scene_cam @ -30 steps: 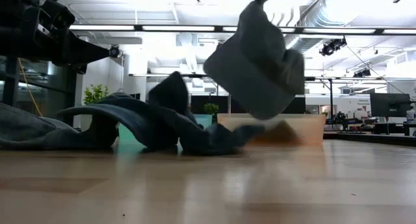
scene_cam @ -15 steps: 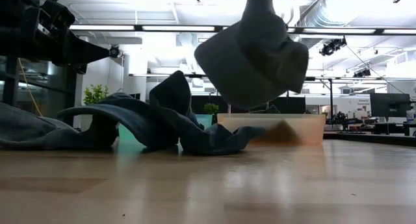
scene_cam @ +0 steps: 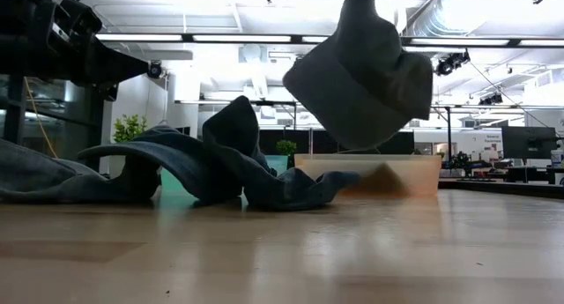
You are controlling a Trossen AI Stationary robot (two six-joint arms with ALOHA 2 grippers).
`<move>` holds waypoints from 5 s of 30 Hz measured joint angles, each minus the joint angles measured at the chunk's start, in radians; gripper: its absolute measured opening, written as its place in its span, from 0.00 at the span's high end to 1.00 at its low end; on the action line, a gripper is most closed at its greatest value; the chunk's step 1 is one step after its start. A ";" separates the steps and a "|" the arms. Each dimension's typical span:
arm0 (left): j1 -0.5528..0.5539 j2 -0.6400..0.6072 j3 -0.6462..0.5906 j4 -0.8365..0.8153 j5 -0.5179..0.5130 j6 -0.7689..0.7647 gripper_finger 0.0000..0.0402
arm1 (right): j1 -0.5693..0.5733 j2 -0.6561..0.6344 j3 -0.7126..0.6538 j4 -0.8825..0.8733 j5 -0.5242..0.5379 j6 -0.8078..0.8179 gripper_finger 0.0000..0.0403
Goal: Pick & Place hat
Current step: Put the right gray cap into the green bin
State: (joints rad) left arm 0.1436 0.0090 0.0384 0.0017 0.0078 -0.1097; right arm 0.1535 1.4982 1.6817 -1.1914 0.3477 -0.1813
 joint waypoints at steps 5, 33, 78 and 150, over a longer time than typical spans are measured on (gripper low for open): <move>0.000 0.000 0.000 -0.005 0.000 -0.024 1.00 | 0.000 0.000 0.000 0.022 0.058 -0.029 1.00; 0.000 0.014 0.000 -0.017 -0.115 -0.203 1.00 | 0.000 0.000 0.000 0.095 0.198 -0.092 1.00; 0.000 0.874 0.029 0.975 -0.141 -0.203 0.26 | -0.231 0.000 0.000 0.612 0.017 -0.368 1.00; 0.000 1.457 0.567 0.829 -0.311 0.034 0.98 | -0.297 -0.133 0.000 0.488 0.016 -0.236 0.48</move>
State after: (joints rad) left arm 0.1440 1.4662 0.6056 0.8305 -0.3027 -0.0761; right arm -0.1432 1.3648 1.6821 -0.7030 0.3639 -0.4171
